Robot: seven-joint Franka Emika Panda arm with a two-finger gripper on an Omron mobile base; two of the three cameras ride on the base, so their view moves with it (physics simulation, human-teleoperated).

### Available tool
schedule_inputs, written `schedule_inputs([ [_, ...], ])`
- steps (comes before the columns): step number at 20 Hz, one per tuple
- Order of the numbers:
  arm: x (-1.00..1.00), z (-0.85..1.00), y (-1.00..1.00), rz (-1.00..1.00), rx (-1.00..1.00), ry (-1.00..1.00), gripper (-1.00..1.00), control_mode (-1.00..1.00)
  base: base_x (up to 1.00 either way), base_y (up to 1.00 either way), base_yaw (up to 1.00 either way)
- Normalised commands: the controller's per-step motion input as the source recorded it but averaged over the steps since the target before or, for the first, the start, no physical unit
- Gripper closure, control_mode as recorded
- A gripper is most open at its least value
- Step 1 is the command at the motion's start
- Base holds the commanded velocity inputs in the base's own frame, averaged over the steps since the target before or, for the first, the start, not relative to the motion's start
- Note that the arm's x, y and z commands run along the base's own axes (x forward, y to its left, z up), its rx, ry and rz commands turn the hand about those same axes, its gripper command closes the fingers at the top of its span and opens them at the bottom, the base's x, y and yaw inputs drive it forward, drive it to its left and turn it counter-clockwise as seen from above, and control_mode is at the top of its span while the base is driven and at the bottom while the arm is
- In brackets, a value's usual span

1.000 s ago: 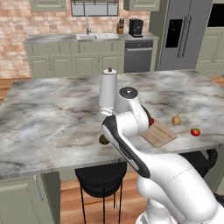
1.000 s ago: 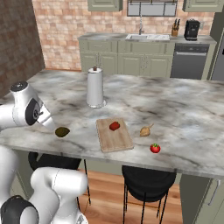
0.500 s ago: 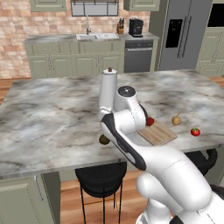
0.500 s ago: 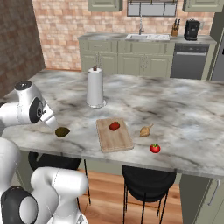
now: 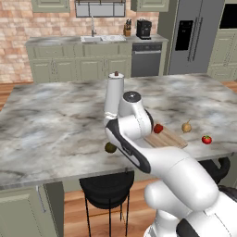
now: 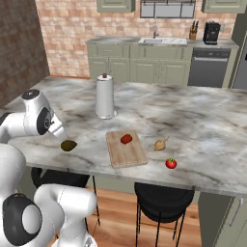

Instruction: Place the avocado, onion, tomato, and bell pepper on the cutting board.

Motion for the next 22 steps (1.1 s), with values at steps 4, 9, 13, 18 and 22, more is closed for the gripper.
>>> schedule_inputs([
  [4,0.18,-0.14,0.00,0.00,0.00,0.00,-1.00,-1.00,0.00,0.00,0.00],
  [9,0.16,-0.21,0.00,0.00,0.00,0.00,-1.00,-1.00,0.00,0.00,0.00],
  [13,0.16,-0.21,0.00,0.00,0.00,0.00,-1.00,-1.00,0.00,0.00,0.00],
  [18,0.14,-0.20,0.00,0.00,0.00,0.01,-1.00,-1.00,0.00,0.00,0.00],
  [22,0.10,-0.16,0.03,0.00,0.00,0.02,-1.00,-1.00,0.00,0.00,0.00],
])
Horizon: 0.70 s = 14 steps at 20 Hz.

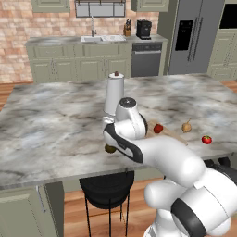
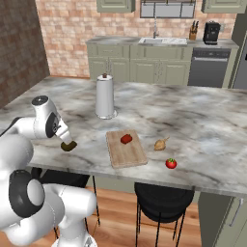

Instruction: Place the avocado, onion, tomato, and bell pepper on the cutting board.

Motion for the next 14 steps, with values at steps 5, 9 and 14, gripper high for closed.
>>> schedule_inputs([
  [5,0.05,-0.13,0.10,0.00,0.00,0.00,-1.00,-1.00,0.00,0.00,0.00],
  [9,0.07,-0.12,0.13,0.00,0.00,0.00,-1.00,-1.00,0.00,0.00,0.00],
  [14,0.15,-0.10,0.03,0.00,0.00,0.00,-1.00,-1.00,0.00,0.00,0.00],
])
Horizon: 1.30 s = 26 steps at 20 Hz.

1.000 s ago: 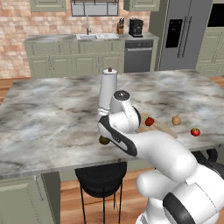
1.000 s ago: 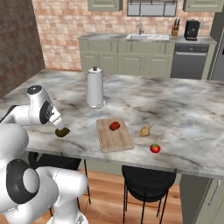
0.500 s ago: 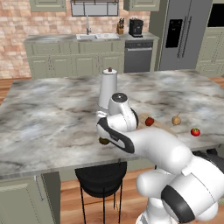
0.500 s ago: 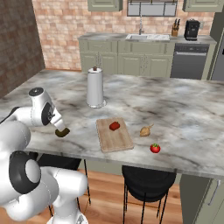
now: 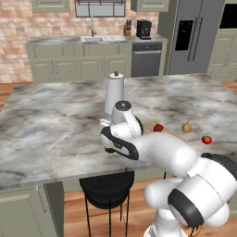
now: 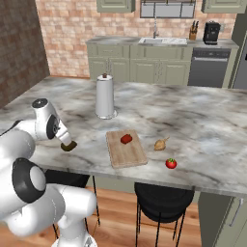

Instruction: Place the avocado, onion, tomato, and bell pepper on the cutting board.

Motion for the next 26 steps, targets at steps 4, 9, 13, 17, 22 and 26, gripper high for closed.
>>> schedule_inputs([
  [4,0.26,-0.09,0.00,0.00,0.00,0.00,-1.00,-1.00,0.00,0.00,0.00],
  [9,0.10,-0.10,0.00,0.00,0.00,0.00,-1.00,-1.00,0.00,0.00,0.00],
  [13,0.04,-0.11,0.00,0.00,0.00,0.00,-1.00,-1.00,0.00,0.00,0.00],
  [17,0.01,-0.14,0.00,0.00,0.00,0.00,-1.00,-1.00,0.00,0.00,0.00],
  [22,0.04,-0.15,0.00,0.00,0.00,0.00,-1.00,-1.00,0.00,0.00,0.00],
  [26,0.12,-0.15,0.00,0.00,0.00,0.00,-1.00,-1.00,0.00,0.00,0.00],
])
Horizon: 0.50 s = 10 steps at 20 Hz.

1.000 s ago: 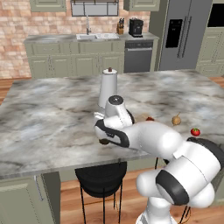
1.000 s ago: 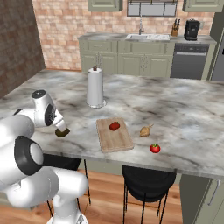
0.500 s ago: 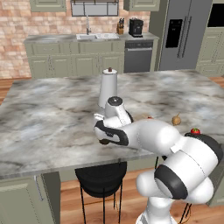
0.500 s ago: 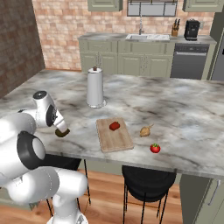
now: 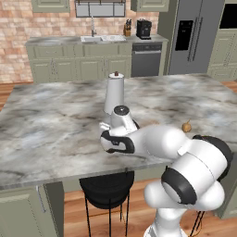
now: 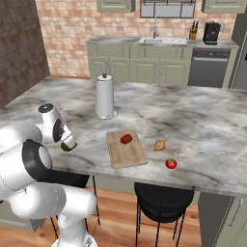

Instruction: Place the avocado, onion, tomato, and bell pepper on the cutting board.

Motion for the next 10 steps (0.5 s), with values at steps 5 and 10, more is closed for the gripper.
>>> schedule_inputs([
  [5,0.17,-0.15,0.03,0.00,0.00,0.01,-1.00,-1.00,0.00,0.00,0.00],
  [10,0.17,-0.15,0.14,0.00,0.00,0.02,-1.00,-1.00,0.00,0.00,0.00],
])
